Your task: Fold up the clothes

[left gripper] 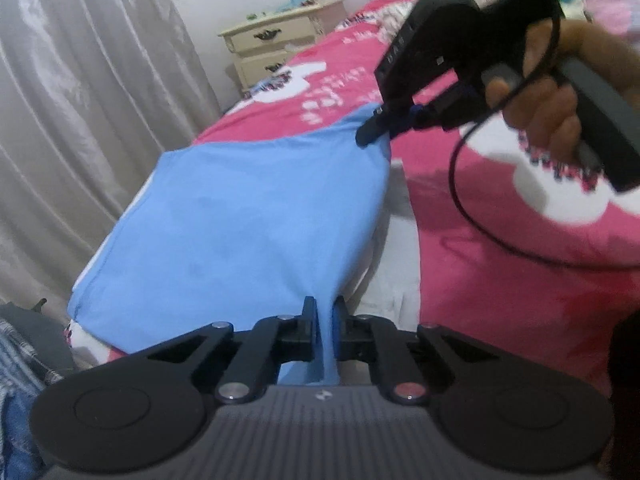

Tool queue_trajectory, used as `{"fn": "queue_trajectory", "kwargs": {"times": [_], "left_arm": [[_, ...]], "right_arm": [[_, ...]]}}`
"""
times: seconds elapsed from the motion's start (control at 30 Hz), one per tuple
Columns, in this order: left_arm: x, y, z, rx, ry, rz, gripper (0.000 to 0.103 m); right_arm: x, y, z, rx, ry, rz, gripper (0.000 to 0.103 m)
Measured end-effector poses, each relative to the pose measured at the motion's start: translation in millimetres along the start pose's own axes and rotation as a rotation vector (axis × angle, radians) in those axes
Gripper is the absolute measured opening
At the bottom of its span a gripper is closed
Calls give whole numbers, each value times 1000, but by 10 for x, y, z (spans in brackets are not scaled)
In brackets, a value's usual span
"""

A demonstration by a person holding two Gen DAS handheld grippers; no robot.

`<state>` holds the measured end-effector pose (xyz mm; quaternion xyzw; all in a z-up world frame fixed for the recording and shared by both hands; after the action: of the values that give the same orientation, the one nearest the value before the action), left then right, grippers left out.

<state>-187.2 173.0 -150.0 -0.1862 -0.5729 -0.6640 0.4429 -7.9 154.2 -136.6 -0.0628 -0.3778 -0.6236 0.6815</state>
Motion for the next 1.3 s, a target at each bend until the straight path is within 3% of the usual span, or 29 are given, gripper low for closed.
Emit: {"fn": "queue_trajectory", "kwargs": {"times": [0.23, 0.3, 0.47, 0.6, 0.7, 0.77, 0.83, 0.9, 1.0, 1.13, 1.2, 1.3], "left_arm": [[-20, -61, -38, -28, -37, 41, 12], [-41, -103, -44, -13, -72, 75, 27], [126, -129, 8, 63, -205, 105, 33], [338, -53, 264, 198, -284, 69, 35], [246, 11, 429, 287, -252, 45, 36], [74, -17, 432, 295, -197, 55, 36], [-102, -136, 342, 237, -142, 79, 36], [-200, -241, 251, 162, -95, 75, 37], [-143, -209, 214, 99, -86, 50, 39], [-4, -8, 462, 173, -89, -12, 45], [-57, 53, 641, 233, -51, -26, 46], [-298, -76, 887, 328, 49, 42, 48]], "right_arm": [[-45, -62, -148, -5, -25, 14, 4], [-62, -71, -157, 8, -37, 16, 4], [-128, -128, -254, 69, -100, 37, 10], [99, -69, -204, 164, -136, -3, 12], [315, -3, -56, 286, -181, -76, 12], [334, -13, 114, 347, -124, -102, 12], [248, -83, 266, 429, -87, -112, 12], [93, -222, 322, 536, -87, -97, 12], [-210, -448, 115, 668, -199, 18, 8], [-92, -485, 129, 749, -221, 1, 10], [60, -451, 311, 791, -151, -73, 11], [25, -465, 403, 845, -120, -93, 11]]}}
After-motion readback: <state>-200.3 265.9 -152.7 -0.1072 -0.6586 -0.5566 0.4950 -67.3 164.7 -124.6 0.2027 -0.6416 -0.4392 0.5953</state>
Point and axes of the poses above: each gripper's, at about its wrist camera, not at the fingertips, and x roughly against the way its jaws point, z to its left, y to its top, the point moved 8 cm from there along -x, roughly the way its jaws point, and after that the axes turned 1 degree about -z, right-handed, at the moved point
